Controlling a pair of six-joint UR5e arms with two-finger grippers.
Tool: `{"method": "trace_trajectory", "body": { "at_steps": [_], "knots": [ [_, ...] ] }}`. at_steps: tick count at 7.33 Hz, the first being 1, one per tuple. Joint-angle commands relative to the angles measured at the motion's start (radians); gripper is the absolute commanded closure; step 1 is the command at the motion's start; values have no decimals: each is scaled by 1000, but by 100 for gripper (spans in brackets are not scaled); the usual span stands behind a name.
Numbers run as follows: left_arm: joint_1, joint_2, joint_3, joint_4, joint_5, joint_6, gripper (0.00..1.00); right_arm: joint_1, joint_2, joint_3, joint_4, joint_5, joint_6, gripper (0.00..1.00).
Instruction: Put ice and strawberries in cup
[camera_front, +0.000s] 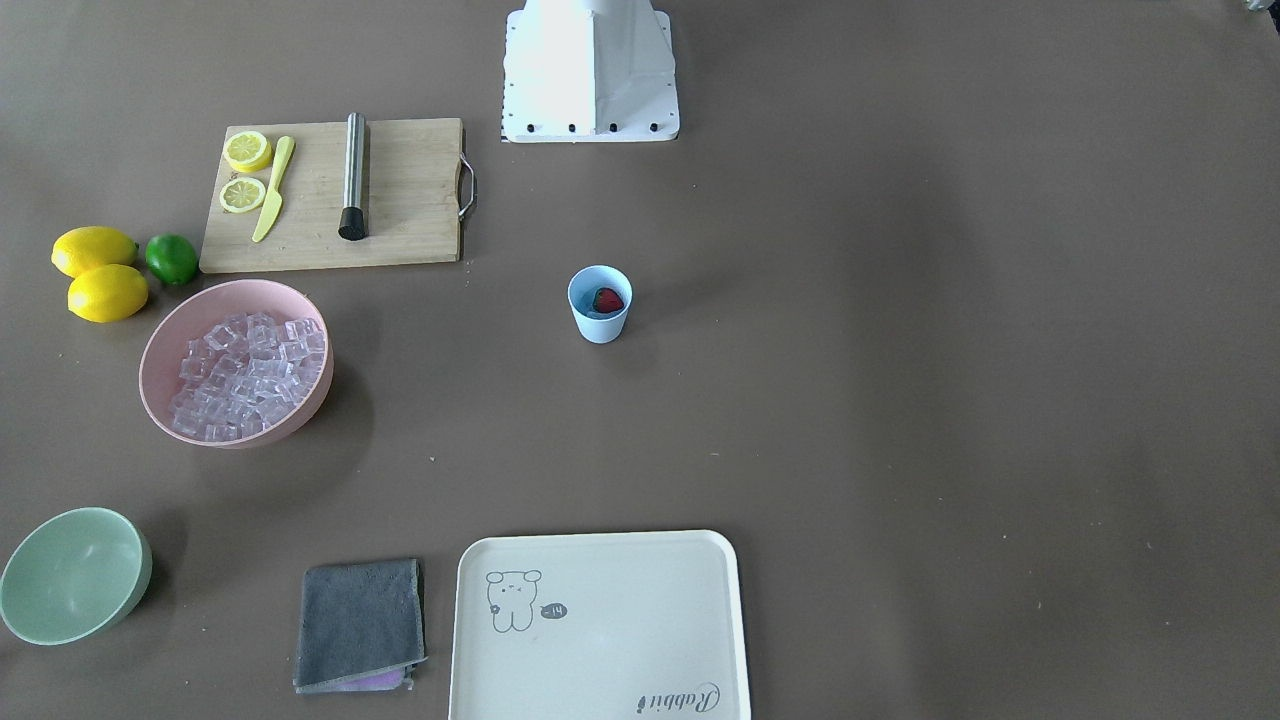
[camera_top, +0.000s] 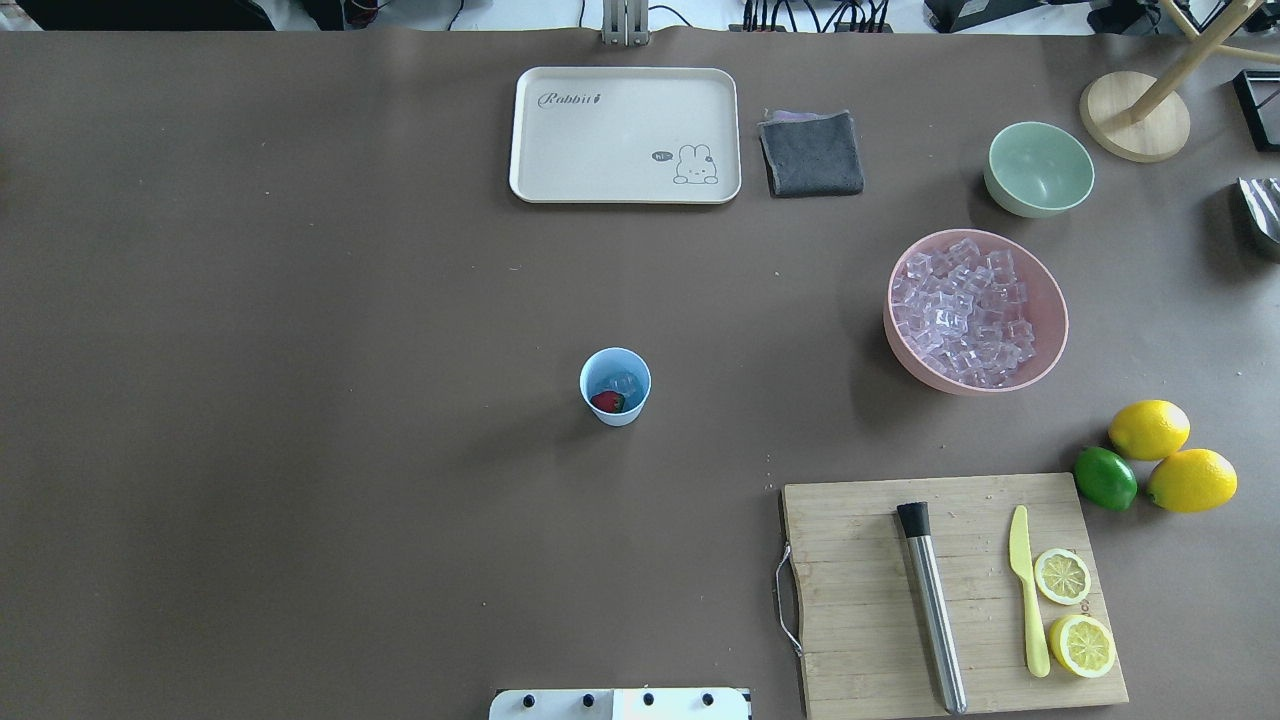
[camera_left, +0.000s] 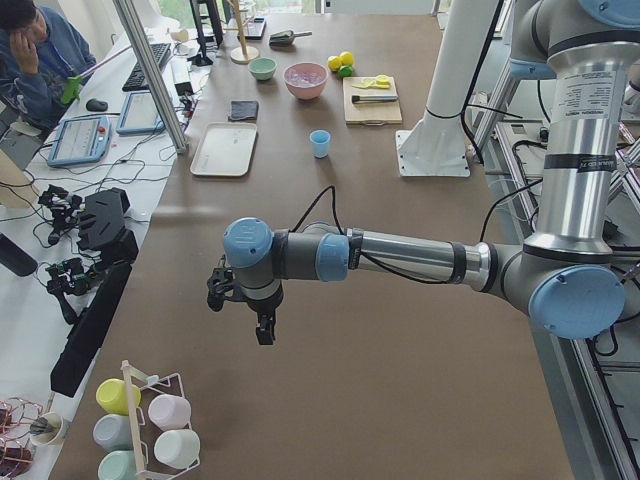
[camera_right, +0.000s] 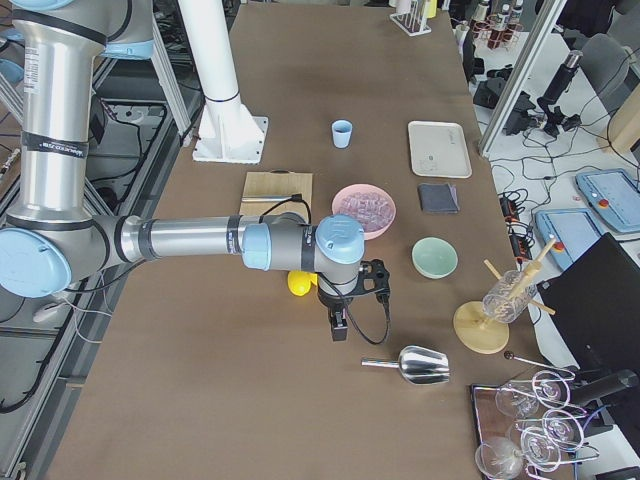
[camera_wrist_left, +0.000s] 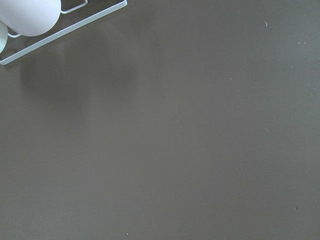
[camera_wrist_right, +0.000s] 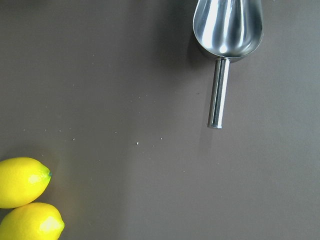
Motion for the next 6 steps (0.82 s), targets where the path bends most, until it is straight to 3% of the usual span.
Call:
{"method": "trace_trajectory", "body": {
  "at_steps": [1, 6],
  "knots": [
    [0, 5, -1, 0, 0, 1, 2, -25, 2, 4, -1, 7, -14, 0],
    [0, 4, -3, -2, -2, 1, 2, -25, -4, 1, 2, 7, -11, 0]
  ]
}}
